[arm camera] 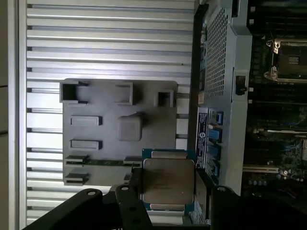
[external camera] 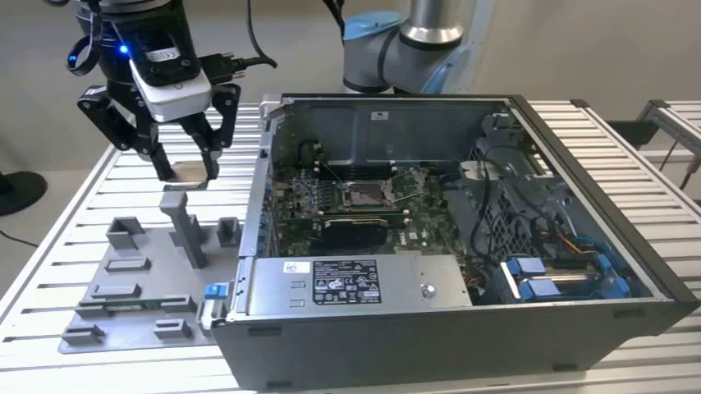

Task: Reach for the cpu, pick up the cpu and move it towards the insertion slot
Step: 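Pick up the cpu and move it towards the insertion slot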

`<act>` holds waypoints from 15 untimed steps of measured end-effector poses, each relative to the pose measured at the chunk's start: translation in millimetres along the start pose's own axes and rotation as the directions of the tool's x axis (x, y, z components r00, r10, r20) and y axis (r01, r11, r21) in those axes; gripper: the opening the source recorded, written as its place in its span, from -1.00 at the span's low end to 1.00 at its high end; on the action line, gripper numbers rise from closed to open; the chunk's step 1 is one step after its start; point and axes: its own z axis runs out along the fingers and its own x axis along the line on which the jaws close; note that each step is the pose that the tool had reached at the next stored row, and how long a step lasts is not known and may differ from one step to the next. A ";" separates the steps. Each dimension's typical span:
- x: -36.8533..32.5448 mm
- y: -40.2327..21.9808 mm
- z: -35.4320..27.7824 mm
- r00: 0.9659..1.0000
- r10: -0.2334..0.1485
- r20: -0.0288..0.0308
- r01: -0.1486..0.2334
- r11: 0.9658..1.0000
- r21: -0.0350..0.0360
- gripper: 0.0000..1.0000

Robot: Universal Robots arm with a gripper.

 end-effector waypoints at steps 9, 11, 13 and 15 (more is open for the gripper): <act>-23.3 -0.4 0.0 1.000 -0.001 0.000 0.001 1.000 0.000 -1.00; -28.5 -0.5 0.0 1.000 -0.001 0.000 0.001 1.000 0.000 -1.00; -33.4 -0.6 0.0 1.000 -0.001 0.000 0.001 1.000 0.000 -1.00; -38.0 -0.7 0.0 1.000 -0.002 0.000 0.002 1.000 0.000 -1.00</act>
